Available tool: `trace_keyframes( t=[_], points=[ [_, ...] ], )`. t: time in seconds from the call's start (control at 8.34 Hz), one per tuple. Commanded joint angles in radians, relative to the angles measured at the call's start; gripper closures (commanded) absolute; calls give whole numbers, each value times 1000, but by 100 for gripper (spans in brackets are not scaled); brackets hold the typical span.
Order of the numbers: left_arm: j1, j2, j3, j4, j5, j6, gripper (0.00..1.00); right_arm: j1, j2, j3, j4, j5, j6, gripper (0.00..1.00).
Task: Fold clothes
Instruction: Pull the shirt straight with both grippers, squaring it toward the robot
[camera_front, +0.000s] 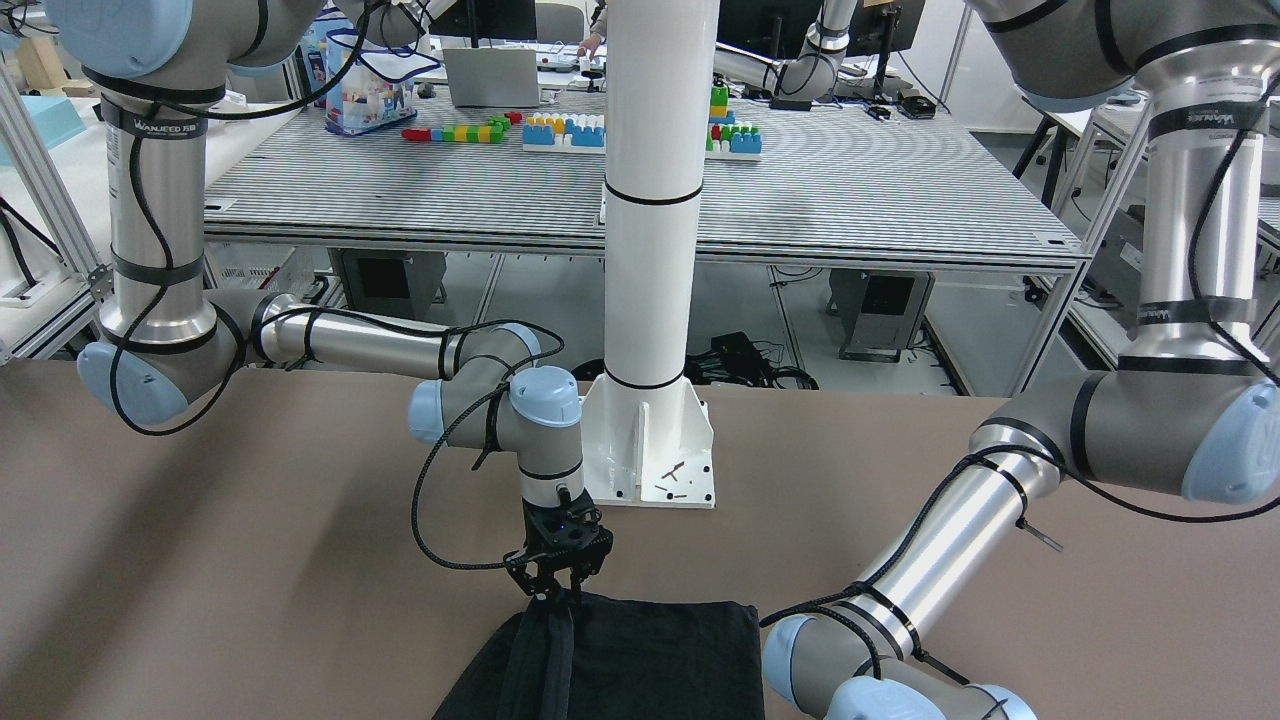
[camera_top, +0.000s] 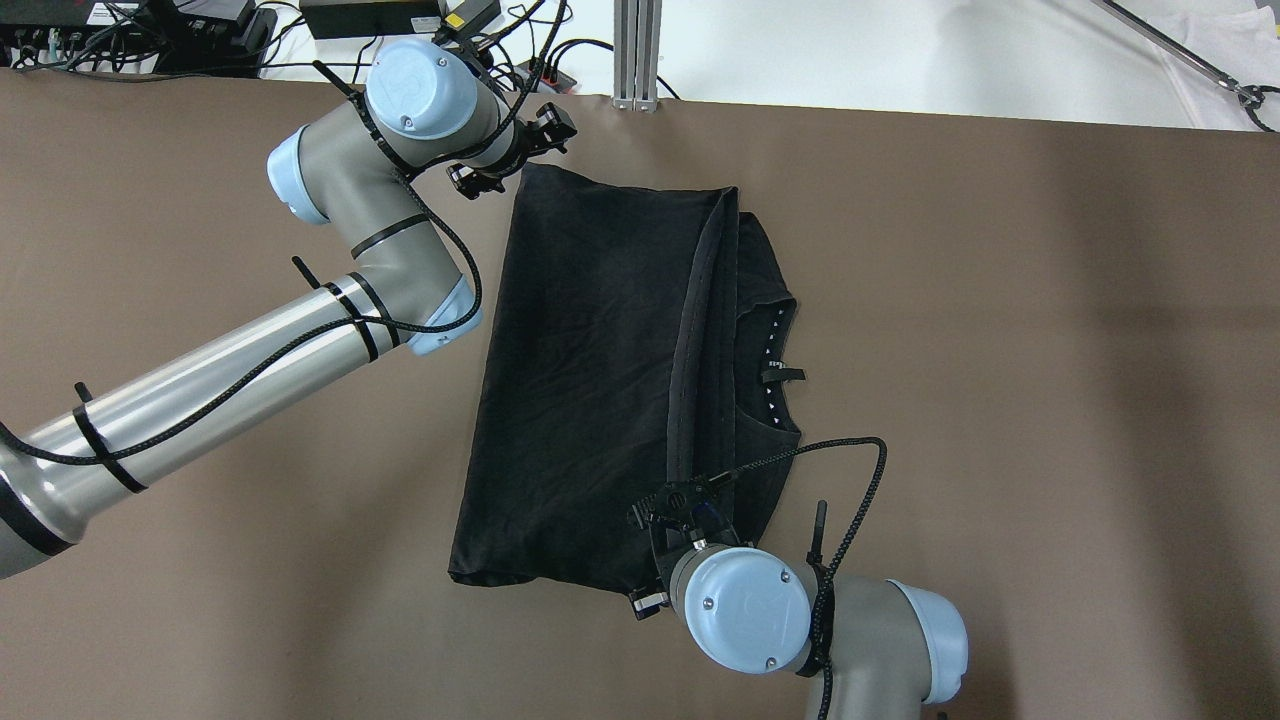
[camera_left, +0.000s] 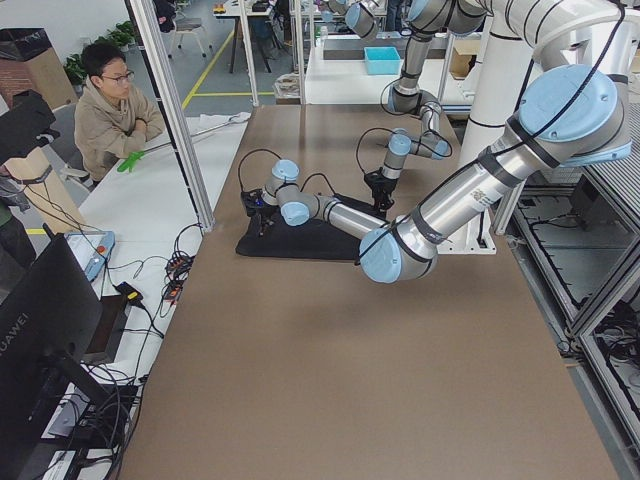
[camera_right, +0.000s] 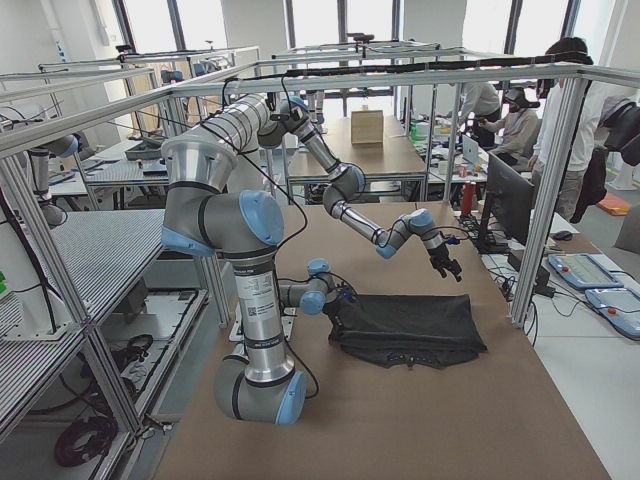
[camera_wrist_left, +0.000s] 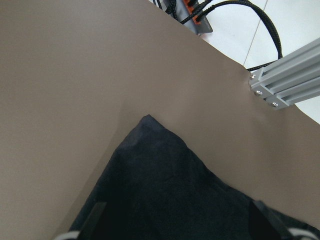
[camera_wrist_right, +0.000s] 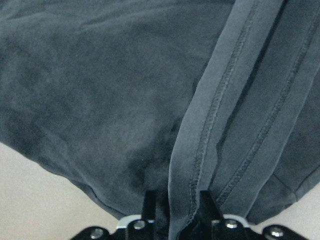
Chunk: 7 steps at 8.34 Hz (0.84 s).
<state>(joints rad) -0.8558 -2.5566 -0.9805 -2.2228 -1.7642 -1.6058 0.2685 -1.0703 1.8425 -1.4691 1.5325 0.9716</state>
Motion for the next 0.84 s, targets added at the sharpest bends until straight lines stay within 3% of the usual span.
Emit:
trace_keyframes(
  t=[0.0, 0.36, 0.48, 0.6, 0.72],
  points=[
    [3, 2, -15, 0, 2, -8, 0, 0, 1, 0, -11, 0, -1, 100],
    [4, 9, -15, 0, 2, -8, 0, 11, -2, 29, -31, 15, -13, 100],
    [6, 9, -15, 0, 2, -10, 0, 15, -38, 108, -78, 37, -22, 100],
    [6, 9, -15, 0, 2, -10, 0, 5, -131, 245, -129, 41, -14, 100],
    [6, 9, -20, 2, 2, -14, 0, -56, -186, 276, -129, 2, 31, 100]
  ],
)
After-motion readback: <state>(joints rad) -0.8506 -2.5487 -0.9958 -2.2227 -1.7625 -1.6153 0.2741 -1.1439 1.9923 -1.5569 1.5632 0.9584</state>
